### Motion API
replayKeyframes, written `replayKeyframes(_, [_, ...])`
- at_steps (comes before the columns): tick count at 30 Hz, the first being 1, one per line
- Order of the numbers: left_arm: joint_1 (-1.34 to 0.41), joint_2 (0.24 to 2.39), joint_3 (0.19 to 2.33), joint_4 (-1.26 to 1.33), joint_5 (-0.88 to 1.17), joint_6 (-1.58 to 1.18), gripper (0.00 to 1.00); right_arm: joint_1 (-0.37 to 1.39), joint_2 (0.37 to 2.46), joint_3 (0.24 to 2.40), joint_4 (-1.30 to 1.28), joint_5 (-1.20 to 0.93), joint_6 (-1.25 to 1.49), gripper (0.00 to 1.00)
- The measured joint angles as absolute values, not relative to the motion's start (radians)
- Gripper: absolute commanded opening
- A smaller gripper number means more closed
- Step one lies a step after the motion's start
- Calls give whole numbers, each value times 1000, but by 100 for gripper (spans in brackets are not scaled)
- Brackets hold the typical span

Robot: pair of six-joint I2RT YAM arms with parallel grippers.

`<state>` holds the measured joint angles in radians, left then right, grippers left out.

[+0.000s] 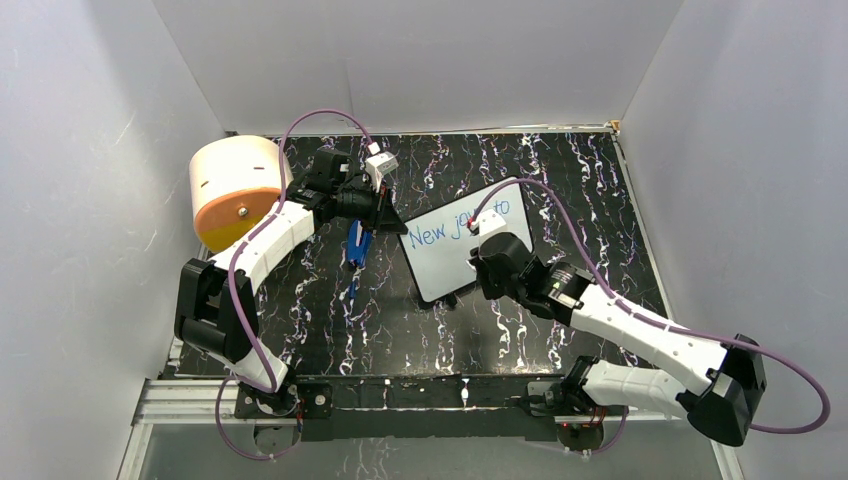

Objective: Write a sentence on the whiteboard

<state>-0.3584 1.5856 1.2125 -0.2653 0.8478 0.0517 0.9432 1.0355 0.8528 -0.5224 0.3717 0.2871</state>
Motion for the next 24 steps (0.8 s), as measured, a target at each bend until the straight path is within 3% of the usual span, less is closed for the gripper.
replayKeyframes(13, [-362,1580,1211,-265,840,51,0,943,1101,877,-603,481,297,0])
replayKeyframes(24, [-362,1578,1211,-265,837,51,0,860,1027,894,-682,579,336,0])
